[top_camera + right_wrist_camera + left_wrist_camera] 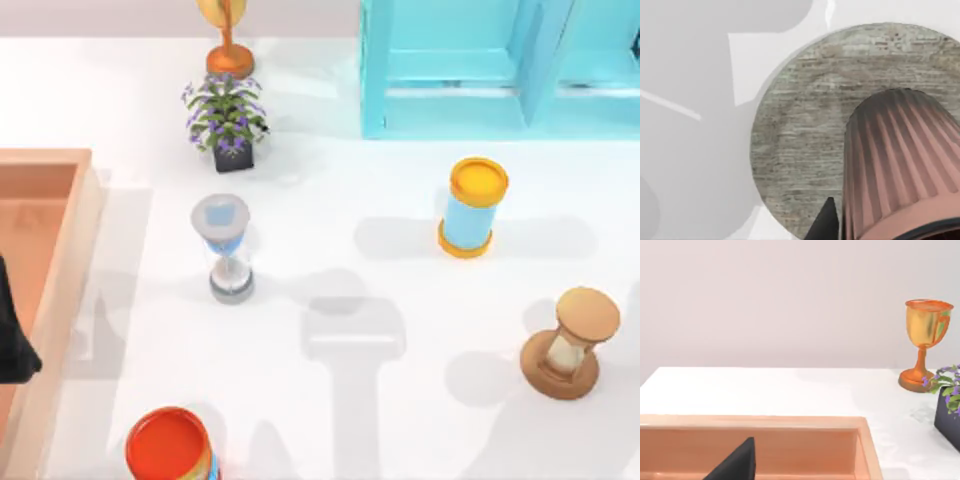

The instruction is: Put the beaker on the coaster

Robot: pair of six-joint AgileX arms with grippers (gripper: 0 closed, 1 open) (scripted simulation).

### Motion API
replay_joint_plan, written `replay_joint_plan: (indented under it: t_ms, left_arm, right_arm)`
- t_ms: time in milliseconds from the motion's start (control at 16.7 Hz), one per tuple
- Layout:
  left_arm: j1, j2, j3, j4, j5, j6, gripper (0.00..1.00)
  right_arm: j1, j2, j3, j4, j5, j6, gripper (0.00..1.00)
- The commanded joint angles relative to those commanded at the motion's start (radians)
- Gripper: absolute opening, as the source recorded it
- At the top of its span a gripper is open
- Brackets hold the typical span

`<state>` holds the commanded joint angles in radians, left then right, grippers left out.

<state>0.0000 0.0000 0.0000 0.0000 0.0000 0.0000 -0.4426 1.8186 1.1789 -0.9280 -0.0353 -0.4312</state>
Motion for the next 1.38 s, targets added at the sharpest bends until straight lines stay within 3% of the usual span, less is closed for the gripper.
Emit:
replay_joint_plan:
  t_ms: [240,1020,1380]
  left_arm:
    - [0.0,0.0,0.0,0.0,0.0,0.0,1.0]
    - [0.0,0.0,0.0,0.0,0.0,0.0,1.0]
    - [0.0,0.0,0.0,0.0,0.0,0.0,1.0]
  right_arm:
    - [-0.001,0.007,-0.008,0.009,-0.001,0.002,0.0]
    - [-0.001,0.007,-0.008,0.009,-0.001,0.002,0.98]
    - [-0.001,0.007,-0.008,0.009,-0.001,0.002,1.0]
